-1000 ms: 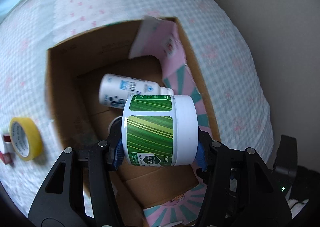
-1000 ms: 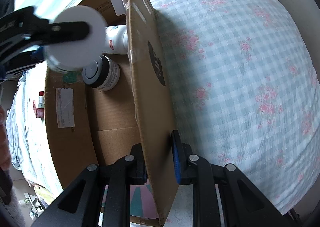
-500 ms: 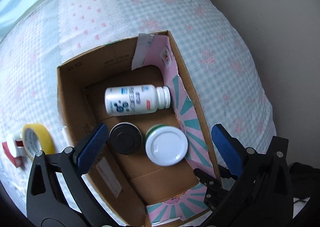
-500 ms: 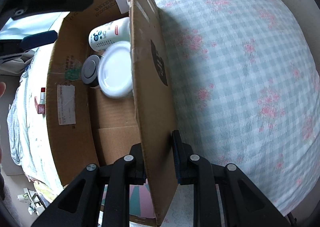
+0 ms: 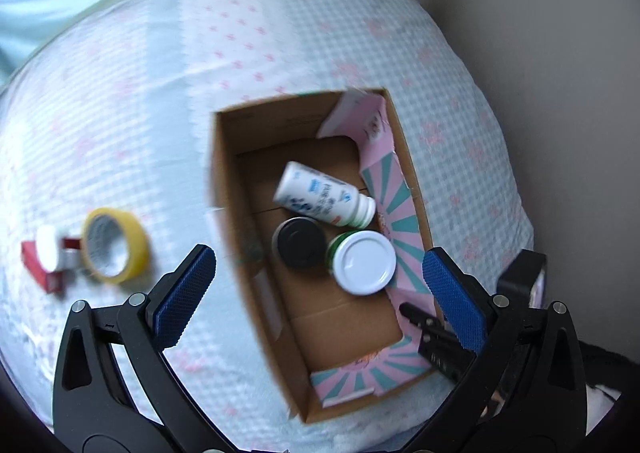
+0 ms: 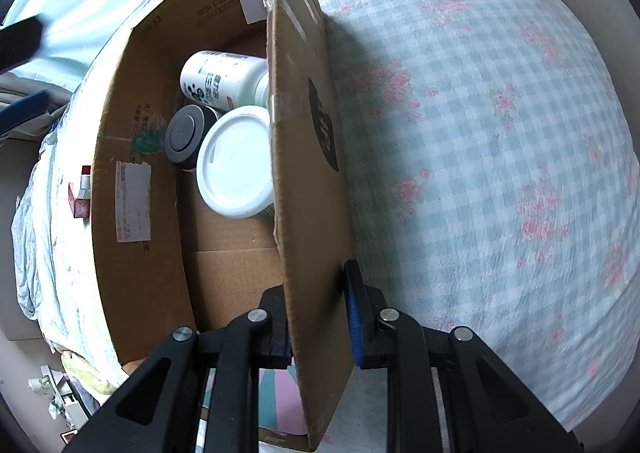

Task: Organize rigid objects
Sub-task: 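Carry the green-and-white jar into the box and release it, then withdraw the left gripper from the box toward the red box, then grasp the red carton box with the left gripper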

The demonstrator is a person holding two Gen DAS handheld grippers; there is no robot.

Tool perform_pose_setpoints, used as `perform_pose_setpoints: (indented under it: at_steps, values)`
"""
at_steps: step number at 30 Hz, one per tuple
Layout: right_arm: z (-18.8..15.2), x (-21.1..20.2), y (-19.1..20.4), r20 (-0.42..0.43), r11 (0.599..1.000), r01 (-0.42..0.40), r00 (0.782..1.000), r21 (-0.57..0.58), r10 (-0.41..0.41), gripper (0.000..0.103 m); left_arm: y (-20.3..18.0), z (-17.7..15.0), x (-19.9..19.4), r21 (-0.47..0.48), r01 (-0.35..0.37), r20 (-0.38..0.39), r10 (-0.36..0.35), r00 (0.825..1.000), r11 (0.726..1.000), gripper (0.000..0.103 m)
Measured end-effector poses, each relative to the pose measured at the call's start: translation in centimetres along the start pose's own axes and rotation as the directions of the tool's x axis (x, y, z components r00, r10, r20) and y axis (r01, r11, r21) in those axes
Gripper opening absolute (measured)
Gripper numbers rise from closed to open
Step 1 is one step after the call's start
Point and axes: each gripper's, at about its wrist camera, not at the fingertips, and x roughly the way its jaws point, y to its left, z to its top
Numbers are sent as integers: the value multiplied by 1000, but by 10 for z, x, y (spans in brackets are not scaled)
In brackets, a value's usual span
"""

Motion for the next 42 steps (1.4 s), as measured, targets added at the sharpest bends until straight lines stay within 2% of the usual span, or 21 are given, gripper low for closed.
perform_pose_setpoints:
  at_steps: [7,9,12,16,18,23,25,30,35,38,42]
  values:
    - [2,0,3,-12,1000,9,1000,-15,-9,19,64,-18,-76,-141,-45,96,59,994,989,103]
    - [4,0,4,-17,1000,15,1000,-15,-16,19,88,-23,-88,-196,-63,108,86,990,979,103]
    - [6,1,5,-23,1000,20,1000,-15,-21,19,134,-35,-104,-306,-79,127,123,984,949,103]
    - [10,2,7,-28,999,31,999,-18,-31,19,202,-58,-116,-460,-114,131,194,972,881,103]
    - [10,3,7,-25,999,33,999,-17,-33,19,237,-69,-115,-522,-150,108,240,965,839,103]
    - [11,5,8,-19,999,43,999,-8,-44,18,316,-89,-101,-633,-210,40,303,952,745,103]
    - [9,6,9,-15,999,49,999,-12,-49,18,348,-95,-89,-677,-235,0,319,948,698,103]
    - [11,13,11,-21,998,58,998,-9,-58,18,412,-101,-55,-767,-243,-64,306,950,594,103]
    - [17,17,11,-42,998,66,997,9,-65,18,455,-99,-12,-820,-240,-106,275,956,519,103]
    - [21,20,10,-51,997,71,996,16,-70,18,472,-94,11,-834,-250,-135,258,957,491,102]
    - [30,28,10,-67,996,89,994,9,-88,18,485,-91,37,-851,-265,-172,235,957,454,94]
